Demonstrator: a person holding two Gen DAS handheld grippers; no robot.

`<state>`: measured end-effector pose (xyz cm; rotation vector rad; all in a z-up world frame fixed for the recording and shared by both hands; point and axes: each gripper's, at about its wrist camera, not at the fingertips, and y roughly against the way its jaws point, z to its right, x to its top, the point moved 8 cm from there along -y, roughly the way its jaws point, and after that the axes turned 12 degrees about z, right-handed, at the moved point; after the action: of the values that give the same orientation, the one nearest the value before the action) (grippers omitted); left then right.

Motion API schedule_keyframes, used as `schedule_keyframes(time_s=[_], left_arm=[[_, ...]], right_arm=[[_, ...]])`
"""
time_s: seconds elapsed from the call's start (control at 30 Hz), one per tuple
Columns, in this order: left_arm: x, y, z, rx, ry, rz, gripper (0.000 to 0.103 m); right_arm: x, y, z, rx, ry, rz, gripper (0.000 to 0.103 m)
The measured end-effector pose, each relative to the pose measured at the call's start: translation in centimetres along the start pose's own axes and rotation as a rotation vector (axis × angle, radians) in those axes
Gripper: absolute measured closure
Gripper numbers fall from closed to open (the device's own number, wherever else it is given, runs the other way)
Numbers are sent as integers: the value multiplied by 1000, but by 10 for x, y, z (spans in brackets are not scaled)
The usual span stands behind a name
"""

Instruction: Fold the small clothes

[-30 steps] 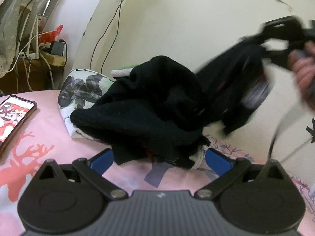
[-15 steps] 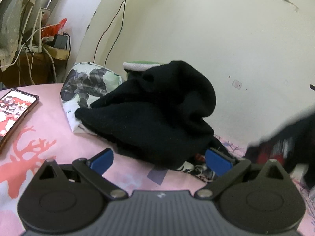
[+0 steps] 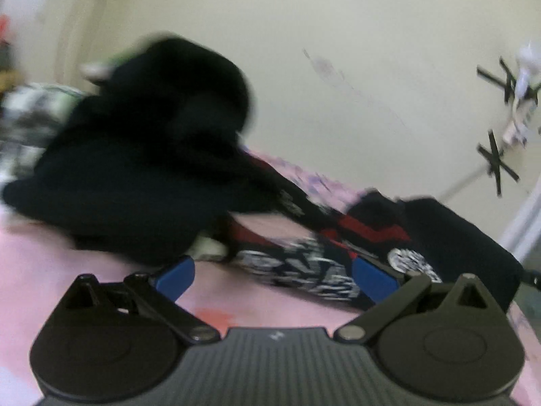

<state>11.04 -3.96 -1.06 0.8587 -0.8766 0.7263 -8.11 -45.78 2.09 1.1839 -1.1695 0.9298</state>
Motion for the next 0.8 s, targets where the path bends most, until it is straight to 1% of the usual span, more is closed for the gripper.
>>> schedule_keyframes(time_s=[0.07,0.1,0.13,0.17,0.2,0.23,0.27,0.3,0.33,0.37,0.4,0.43,0.47,0.5,0.53,0.57,0.6,0.63,0.67,0.7,0.77,0.8], left_arm=[[-4,-22,11,-8,9,-47,6],[-7,-34,16,-10,20,-74,23],[-11,-43,20,-11,32,-103,55],[-15,-51,24,-20,45,-134,70],[-17,-56,27,-10,53,-148,85],[-16,-55,27,8,46,-137,93],[-12,-49,29,-4,42,-117,93],[-5,-37,31,-37,48,-89,93],[5,-23,30,-71,60,-66,94],[18,-4,27,-118,81,-34,94],[32,23,22,-173,111,8,94],[44,48,15,-209,131,52,94],[56,78,4,-234,143,108,94],[67,114,-9,-250,136,176,94],[73,137,-19,-242,123,223,92],[76,160,-33,-201,111,266,90],[77,180,-50,-129,109,301,82],[77,193,-65,-58,118,315,70],[73,200,-79,3,137,317,67],[67,202,-92,47,164,302,66],[54,187,-104,95,216,240,66],[48,177,-105,112,217,218,65]], right_arm=[[7,-2,-3,23,-14,40,28],[9,-4,-7,38,-12,46,28],[12,-8,-11,55,-9,48,27],[10,-16,-16,78,-11,37,27],[8,-28,-21,99,-17,13,30],[1,-39,-25,125,-24,-25,37],[-5,-46,-29,145,-19,-59,56],[-12,-51,-36,169,-2,-96,81],[-16,-51,-43,200,11,-122,82],[-15,-46,-52,264,-1,-125,82],[-10,-36,-62,354,-29,-118,82],[-2,-22,-72,470,-68,-106,81],[7,0,-86,651,-110,-99,76],[12,18,-95,795,-129,-97,71],[17,36,-104,919,-126,-79,70],[22,52,-109,997,-110,-42,51],[26,62,-112,1038,-96,-3,46],[29,64,-112,1031,-83,25,46],[31,59,-111,1007,-74,29,46],[32,51,-109,975,-73,31,46],[33,27,-102,884,-101,32,46],[32,12,-99,830,-123,19,46]])
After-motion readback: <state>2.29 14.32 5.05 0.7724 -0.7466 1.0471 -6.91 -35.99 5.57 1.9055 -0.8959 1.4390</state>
